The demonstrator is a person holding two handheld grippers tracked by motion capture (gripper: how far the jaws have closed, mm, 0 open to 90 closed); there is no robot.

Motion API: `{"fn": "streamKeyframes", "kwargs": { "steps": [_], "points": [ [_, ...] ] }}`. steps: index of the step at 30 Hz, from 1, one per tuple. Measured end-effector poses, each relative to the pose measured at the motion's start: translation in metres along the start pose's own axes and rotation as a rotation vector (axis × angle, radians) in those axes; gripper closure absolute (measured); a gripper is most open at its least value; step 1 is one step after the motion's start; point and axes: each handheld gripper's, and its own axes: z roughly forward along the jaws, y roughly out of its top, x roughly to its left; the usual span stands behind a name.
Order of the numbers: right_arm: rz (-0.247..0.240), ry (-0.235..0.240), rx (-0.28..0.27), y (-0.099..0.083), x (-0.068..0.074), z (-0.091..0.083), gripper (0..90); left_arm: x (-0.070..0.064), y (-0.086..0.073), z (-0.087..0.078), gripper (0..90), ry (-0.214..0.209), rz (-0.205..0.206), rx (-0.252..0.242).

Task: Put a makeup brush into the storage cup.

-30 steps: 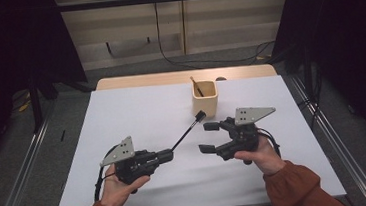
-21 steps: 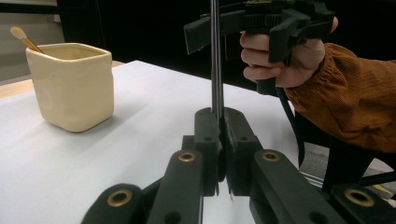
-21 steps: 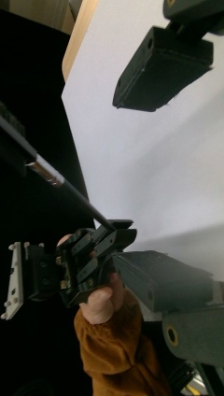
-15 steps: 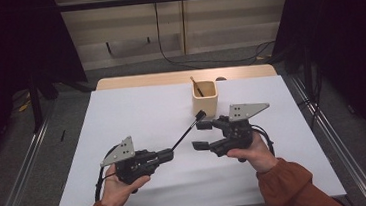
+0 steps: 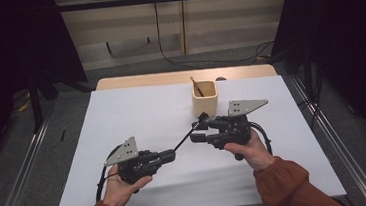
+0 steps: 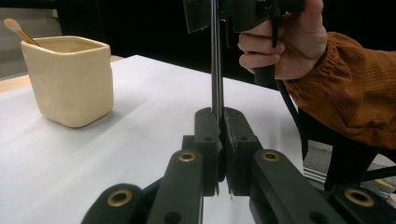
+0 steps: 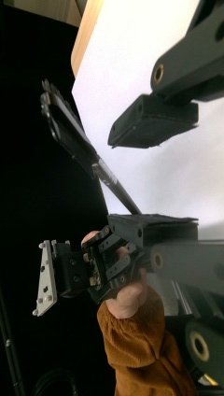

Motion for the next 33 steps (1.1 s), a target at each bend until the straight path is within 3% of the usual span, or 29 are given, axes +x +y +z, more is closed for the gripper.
{"fn": "streamKeyframes", "kwargs": {
  "steps": [19, 24, 33],
  "points": [
    [0.064, 0.079, -0.023, -0.001, -0.003, -0.001, 79.9, -0.004, -0.007, 0.01, 85.5, -0.02, 0.026, 0.052],
    [0.079, 0.113, -0.02, -0.002, -0.004, 0.0, 83.9, -0.002, -0.009, 0.011, 83.8, 0.003, 0.019, 0.059],
    [0.069, 0.11, -0.017, 0.0, -0.002, -0.002, 85.3, 0.0, -0.01, 0.01, 72.8, 0.036, 0.005, 0.039]
  ]
}}
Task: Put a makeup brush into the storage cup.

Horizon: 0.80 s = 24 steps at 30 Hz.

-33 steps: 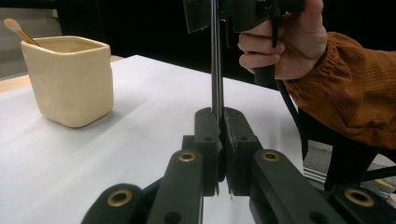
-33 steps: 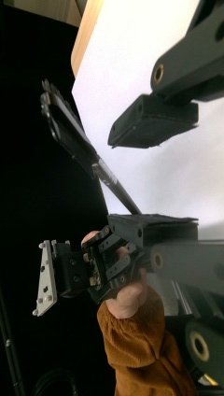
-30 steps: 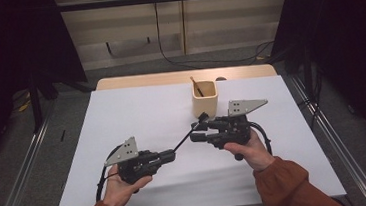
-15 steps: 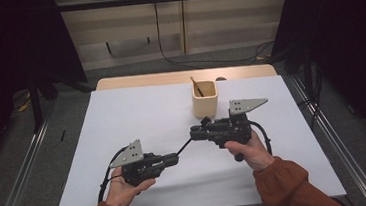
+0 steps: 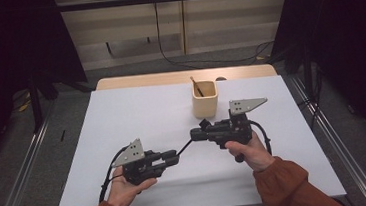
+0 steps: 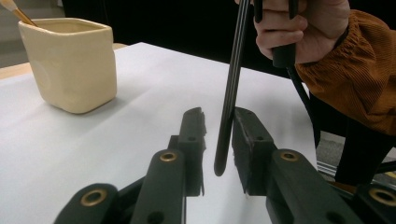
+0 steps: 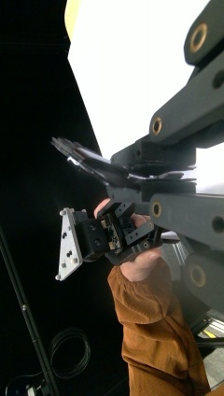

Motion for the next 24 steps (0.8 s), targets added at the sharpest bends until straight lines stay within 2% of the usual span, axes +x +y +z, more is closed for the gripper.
{"fn": "streamKeyframes", "kwargs": {
  "steps": [4, 8, 11, 17, 21, 24],
  "points": [
    [-0.003, -0.001, 0.004, 0.0, 0.001, -0.001, 85.4, 0.0, 0.001, -0.002, 66.0, 0.015, -0.007, -0.014],
    [-0.008, -0.006, 0.013, 0.0, 0.001, -0.001, 85.4, 0.0, 0.003, -0.005, 51.7, 0.04, -0.023, -0.027],
    [-0.009, -0.009, 0.017, 0.0, 0.001, -0.001, 85.4, 0.0, 0.004, -0.006, 49.1, 0.044, -0.024, -0.036],
    [-0.012, -0.014, 0.027, 0.0, 0.001, -0.002, 85.4, -0.002, 0.006, -0.009, 34.9, 0.061, -0.035, -0.039],
    [-0.012, -0.021, 0.02, 0.0, 0.001, -0.004, 85.4, -0.002, 0.008, -0.01, 22.7, 0.092, -0.045, -0.04],
    [-0.012, -0.023, 0.023, 0.001, 0.001, -0.005, 85.4, -0.002, 0.008, -0.012, 17.5, 0.109, -0.047, -0.041]
  ]
}}
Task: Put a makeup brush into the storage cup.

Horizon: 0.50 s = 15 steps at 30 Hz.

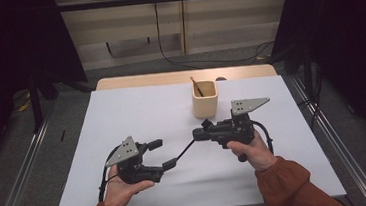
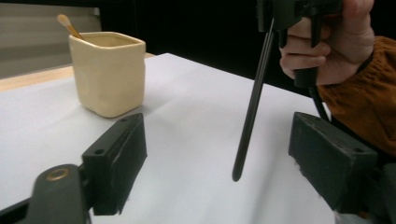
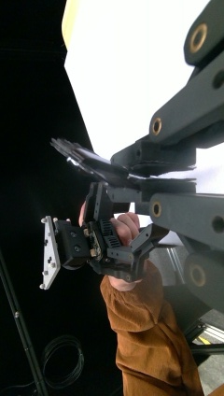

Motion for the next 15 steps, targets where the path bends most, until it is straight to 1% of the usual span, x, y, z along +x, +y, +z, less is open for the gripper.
{"fn": "streamKeyframes", "kwargs": {
  "steps": [2, 3, 4, 6, 9, 12, 14, 15],
  "points": [
    [0.0, -0.001, 0.002, 0.0, 0.0, -0.001, 85.4, 0.001, 0.001, -0.002, 11.7, 0.014, -0.006, -0.001],
    [-0.001, -0.003, 0.004, 0.0, 0.0, -0.001, 85.5, 0.001, 0.001, -0.003, 10.1, 0.024, -0.009, -0.006],
    [-0.002, -0.007, 0.007, 0.0, 0.0, -0.002, 85.4, 0.002, 0.002, -0.004, 8.5, 0.034, -0.02, -0.004],
    [-0.001, -0.011, 0.008, 0.0, 0.0, -0.003, 85.4, 0.003, 0.002, -0.006, 5.3, 0.051, -0.025, -0.009],
    [-0.002, -0.021, 0.015, 0.0, 0.0, -0.005, 85.4, 0.005, 0.003, -0.01, 2.7, 0.057, -0.043, -0.012],
    [0.0, -0.032, 0.021, 0.0, -0.001, -0.007, 85.4, 0.006, 0.003, -0.013, 2.4, 0.077, -0.03, -0.003],
    [-0.001, -0.037, 0.023, 0.0, -0.001, -0.008, 85.5, 0.007, 0.003, -0.015, 2.4, 0.089, -0.045, -0.008],
    [0.0, -0.04, 0.024, 0.0, -0.002, -0.008, 85.4, 0.007, 0.003, -0.016, 2.4, 0.096, -0.044, -0.006]
  ]
}}
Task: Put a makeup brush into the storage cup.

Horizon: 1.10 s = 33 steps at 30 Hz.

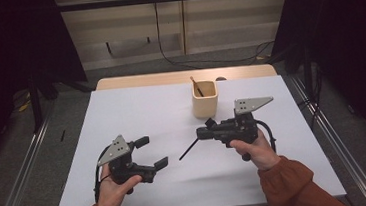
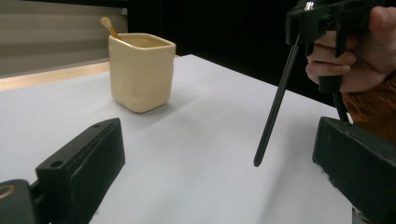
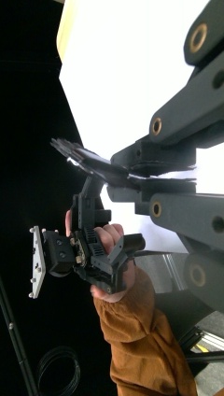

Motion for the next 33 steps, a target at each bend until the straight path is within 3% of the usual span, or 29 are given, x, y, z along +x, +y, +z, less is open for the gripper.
{"fn": "streamKeyframes", "kwargs": {
  "steps": [7, 16, 21, 23, 27, 33],
  "points": [
    [-0.001, -0.03, 0.014, 0.0, -0.002, -0.008, 85.4, 0.002, -0.002, -0.011, 2.5, -0.013, 0.004, -0.003],
    [0.007, -0.081, -0.011, 0.0, -0.004, -0.027, 85.4, 0.006, -0.009, -0.026, 2.1, 0.024, 0.018, -0.009],
    [-0.008, -0.11, 0.007, 0.001, -0.005, -0.03, 85.4, 0.009, -0.014, -0.03, 2.1, 0.053, 0.008, -0.025],
    [-0.009, -0.12, 0.008, 0.001, -0.006, -0.031, 85.4, 0.009, -0.014, -0.031, 2.1, 0.06, 0.021, -0.022],
    [-0.009, -0.147, 0.01, 0.001, -0.008, -0.035, 85.4, 0.012, -0.018, -0.034, 1.9, 0.107, -0.006, -0.026],
    [0.003, -0.183, 0.009, 0.001, -0.013, -0.044, 85.4, 0.012, -0.019, -0.04, 1.9, 0.111, 0.006, -0.031]
  ]
}}
